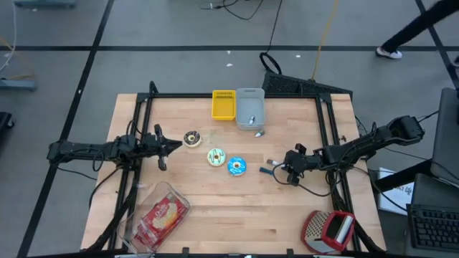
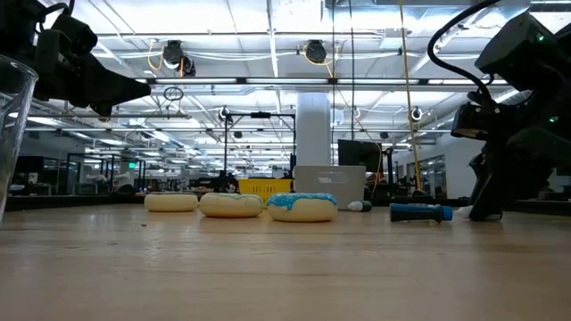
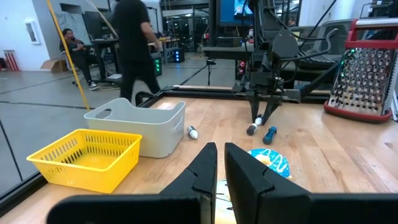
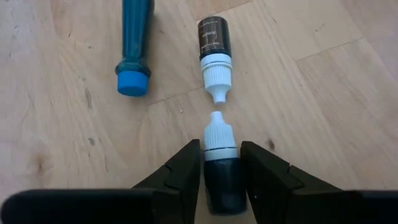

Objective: Pick & Place Food Item
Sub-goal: Put the black food coloring bottle into the white bin

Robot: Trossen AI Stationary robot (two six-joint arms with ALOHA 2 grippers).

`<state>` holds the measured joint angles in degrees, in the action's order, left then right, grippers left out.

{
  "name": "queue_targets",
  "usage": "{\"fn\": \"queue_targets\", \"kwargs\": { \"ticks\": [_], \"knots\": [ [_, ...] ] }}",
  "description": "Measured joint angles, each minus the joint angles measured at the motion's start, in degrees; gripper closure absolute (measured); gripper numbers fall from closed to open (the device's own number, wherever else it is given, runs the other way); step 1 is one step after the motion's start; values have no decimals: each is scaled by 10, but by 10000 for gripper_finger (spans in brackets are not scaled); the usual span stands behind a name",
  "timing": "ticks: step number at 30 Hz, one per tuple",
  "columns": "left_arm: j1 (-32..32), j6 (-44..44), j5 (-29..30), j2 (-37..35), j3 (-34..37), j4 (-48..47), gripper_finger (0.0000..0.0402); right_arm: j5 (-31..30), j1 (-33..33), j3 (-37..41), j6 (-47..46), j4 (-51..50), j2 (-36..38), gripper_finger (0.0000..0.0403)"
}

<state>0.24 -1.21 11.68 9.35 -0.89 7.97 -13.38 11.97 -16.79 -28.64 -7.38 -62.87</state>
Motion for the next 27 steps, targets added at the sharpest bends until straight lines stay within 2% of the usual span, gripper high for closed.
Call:
{"fn": "queue_targets", "kwargs": {
  "ticks": [6,11,19,27],
  "knots": [
    [0,0,0,0,0,0,371,-1,0,0,0,0,0,328],
    [0,0,0,0,0,0,371,0,0,1,1,11,0,321],
    [0,0,0,0,0,0,371,2,0,3,56,94,-2,327],
    [0,0,0,0,0,0,371,2,0,3,71,141,-2,323]
  ]
}}
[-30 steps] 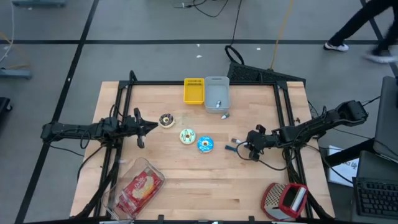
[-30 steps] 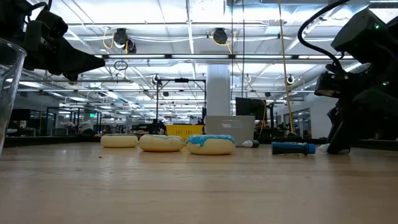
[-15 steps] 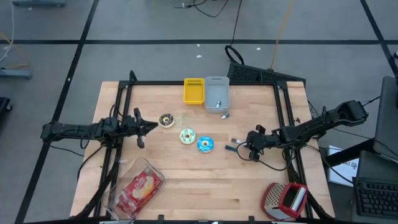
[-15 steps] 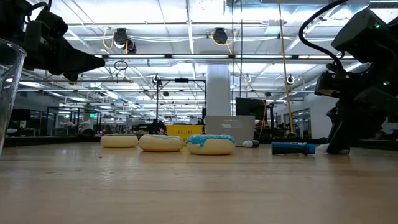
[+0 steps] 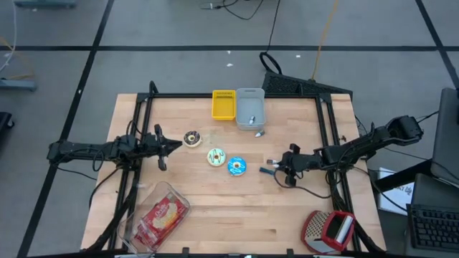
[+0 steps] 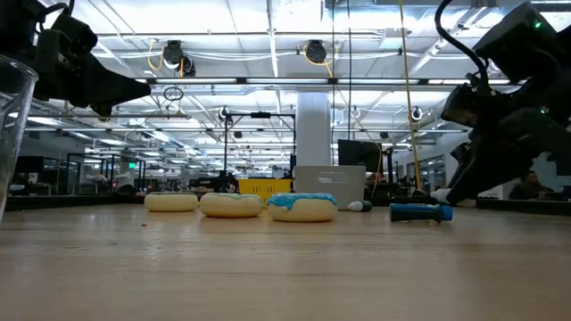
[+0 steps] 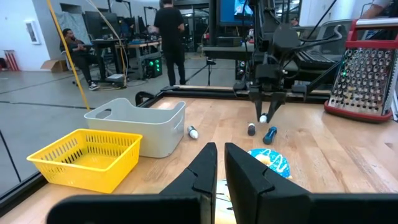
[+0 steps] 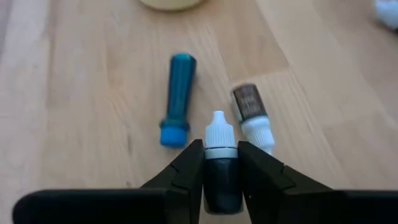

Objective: Pick & Place Food Item
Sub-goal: Put the black food coloring bottle into the white bin

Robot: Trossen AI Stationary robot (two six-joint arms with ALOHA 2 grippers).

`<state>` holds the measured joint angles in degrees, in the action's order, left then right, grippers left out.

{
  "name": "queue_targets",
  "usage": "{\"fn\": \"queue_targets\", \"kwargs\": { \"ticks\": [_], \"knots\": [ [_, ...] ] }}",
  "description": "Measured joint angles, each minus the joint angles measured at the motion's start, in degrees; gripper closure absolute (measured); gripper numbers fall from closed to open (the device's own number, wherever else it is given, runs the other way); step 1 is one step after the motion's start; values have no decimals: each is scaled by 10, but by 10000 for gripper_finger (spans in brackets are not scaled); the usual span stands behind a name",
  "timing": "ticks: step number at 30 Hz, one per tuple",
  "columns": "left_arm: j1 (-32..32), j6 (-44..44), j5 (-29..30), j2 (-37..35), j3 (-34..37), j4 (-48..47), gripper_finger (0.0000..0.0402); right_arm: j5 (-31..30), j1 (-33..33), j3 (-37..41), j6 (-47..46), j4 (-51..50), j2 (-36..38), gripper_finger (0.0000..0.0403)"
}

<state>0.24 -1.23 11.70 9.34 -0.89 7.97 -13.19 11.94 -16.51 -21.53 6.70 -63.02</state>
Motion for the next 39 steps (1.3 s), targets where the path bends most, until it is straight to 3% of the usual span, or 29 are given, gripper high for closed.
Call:
{"fn": "queue_targets", "kwargs": {
  "ticks": [18,39],
  "knots": [
    [0,0,0,0,0,0,371,-2,0,-2,152,236,1,328],
    [0,0,0,0,0,0,371,-22,-1,-2,184,344,-13,327]
  ]
}}
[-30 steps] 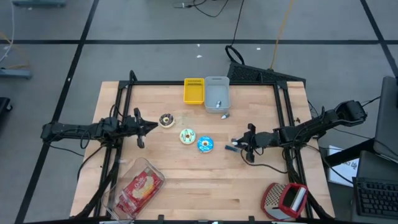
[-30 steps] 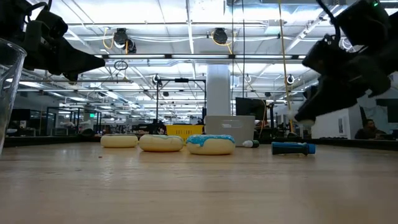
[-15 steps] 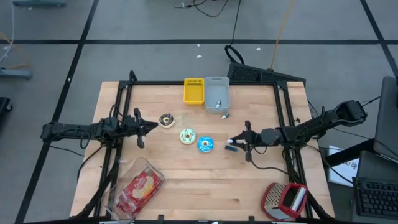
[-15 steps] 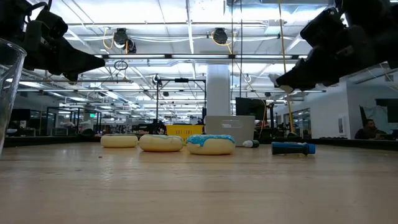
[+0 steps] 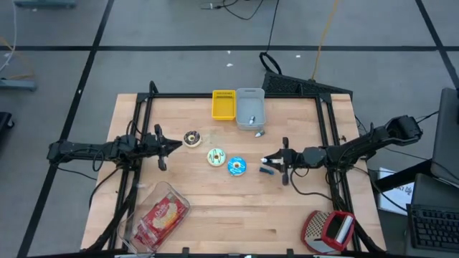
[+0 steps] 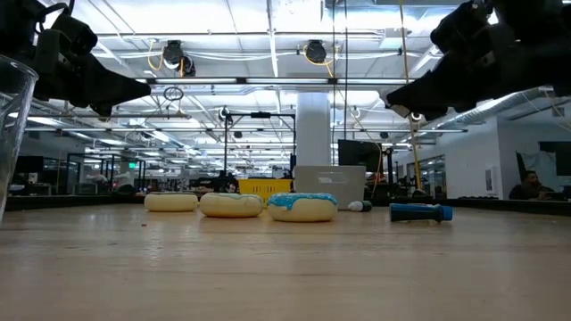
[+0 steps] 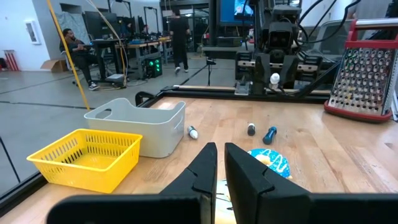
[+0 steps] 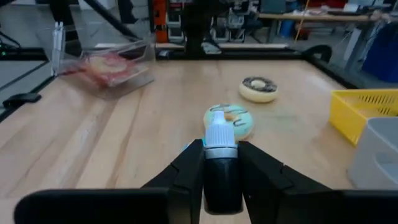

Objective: Pick & Place Food Item
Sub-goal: Put the black food coloring bottle into the white bin

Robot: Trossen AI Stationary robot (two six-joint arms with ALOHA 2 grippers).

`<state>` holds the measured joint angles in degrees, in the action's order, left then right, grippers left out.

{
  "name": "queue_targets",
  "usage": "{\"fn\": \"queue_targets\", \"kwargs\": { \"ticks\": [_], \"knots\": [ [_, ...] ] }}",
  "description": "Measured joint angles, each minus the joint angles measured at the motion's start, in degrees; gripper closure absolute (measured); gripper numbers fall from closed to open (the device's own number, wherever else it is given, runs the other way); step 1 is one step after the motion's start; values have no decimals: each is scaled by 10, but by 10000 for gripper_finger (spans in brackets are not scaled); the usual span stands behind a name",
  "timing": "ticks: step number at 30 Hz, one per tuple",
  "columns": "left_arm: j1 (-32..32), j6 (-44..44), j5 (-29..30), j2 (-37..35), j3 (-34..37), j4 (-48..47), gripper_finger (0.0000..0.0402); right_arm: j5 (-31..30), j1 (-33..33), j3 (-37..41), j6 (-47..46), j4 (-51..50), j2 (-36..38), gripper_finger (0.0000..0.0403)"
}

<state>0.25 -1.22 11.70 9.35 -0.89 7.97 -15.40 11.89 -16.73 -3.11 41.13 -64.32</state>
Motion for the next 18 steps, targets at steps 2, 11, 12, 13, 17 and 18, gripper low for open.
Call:
{"fn": "queue_targets", "kwargs": {
  "ticks": [2,11,12,13,17,18],
  "knots": [
    [0,0,0,0,0,0,371,-10,-4,0,10,26,-16,330],
    [0,0,0,0,0,0,371,-9,-43,0,15,177,-117,326],
    [0,0,0,0,0,0,371,-9,-47,0,15,195,-128,328],
    [0,0,0,0,0,0,371,-9,-52,0,15,214,-139,329],
    [0,0,0,0,0,0,371,-8,-69,-3,9,260,-175,331],
    [0,0,0,0,0,0,371,-8,-74,-6,9,264,-183,330]
  ]
}}
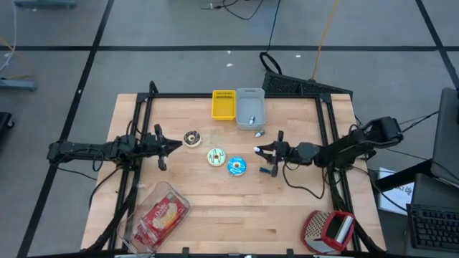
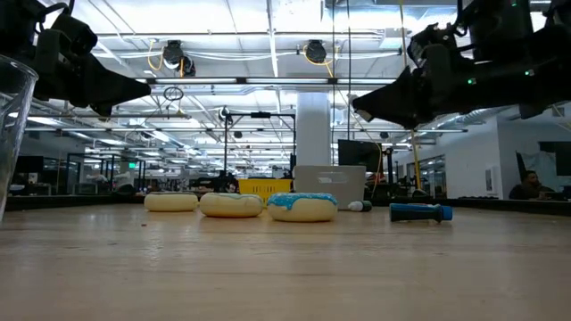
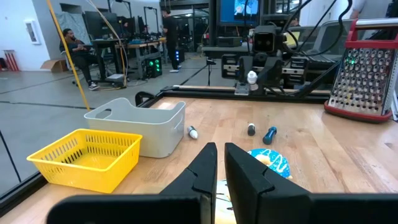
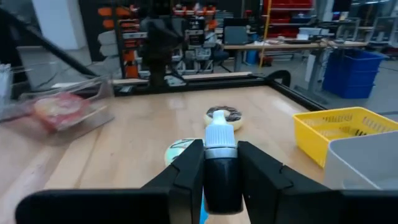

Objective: Pick & Place Food Item
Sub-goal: Put the black food coloring bottle into the white bin

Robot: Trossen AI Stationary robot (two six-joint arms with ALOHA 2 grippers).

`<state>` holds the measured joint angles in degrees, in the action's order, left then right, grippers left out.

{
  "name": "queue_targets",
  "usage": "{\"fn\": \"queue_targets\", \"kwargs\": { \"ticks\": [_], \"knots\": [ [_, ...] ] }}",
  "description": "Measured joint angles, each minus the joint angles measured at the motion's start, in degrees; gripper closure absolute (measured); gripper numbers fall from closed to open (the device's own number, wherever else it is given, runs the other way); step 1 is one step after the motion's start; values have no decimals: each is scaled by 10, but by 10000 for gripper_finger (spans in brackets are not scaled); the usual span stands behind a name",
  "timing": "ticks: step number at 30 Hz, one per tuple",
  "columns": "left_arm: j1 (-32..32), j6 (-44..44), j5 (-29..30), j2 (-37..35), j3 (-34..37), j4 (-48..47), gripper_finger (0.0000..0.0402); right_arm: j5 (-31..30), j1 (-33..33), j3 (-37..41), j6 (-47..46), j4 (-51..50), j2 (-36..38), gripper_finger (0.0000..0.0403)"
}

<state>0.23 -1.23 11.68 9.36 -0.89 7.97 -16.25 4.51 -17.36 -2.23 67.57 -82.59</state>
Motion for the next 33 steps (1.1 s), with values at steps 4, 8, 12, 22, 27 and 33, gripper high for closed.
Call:
{"fn": "queue_targets", "kwargs": {
  "ticks": [4,8,12,22,27,33],
  "knots": [
    [0,0,0,0,0,0,371,0,-19,-24,0,3,-28,326],
    [0,0,0,0,0,0,371,0,-40,-56,8,3,-51,331],
    [0,0,0,0,0,0,371,0,-63,-86,24,-4,-55,329],
    [0,0,0,0,0,0,371,0,-137,-122,15,-6,-55,333],
    [0,0,0,0,0,0,371,-1,-183,-131,-21,-6,-55,328],
    [0,0,0,0,0,0,371,-1,-225,-133,-31,-62,-55,333]
  ]
}}
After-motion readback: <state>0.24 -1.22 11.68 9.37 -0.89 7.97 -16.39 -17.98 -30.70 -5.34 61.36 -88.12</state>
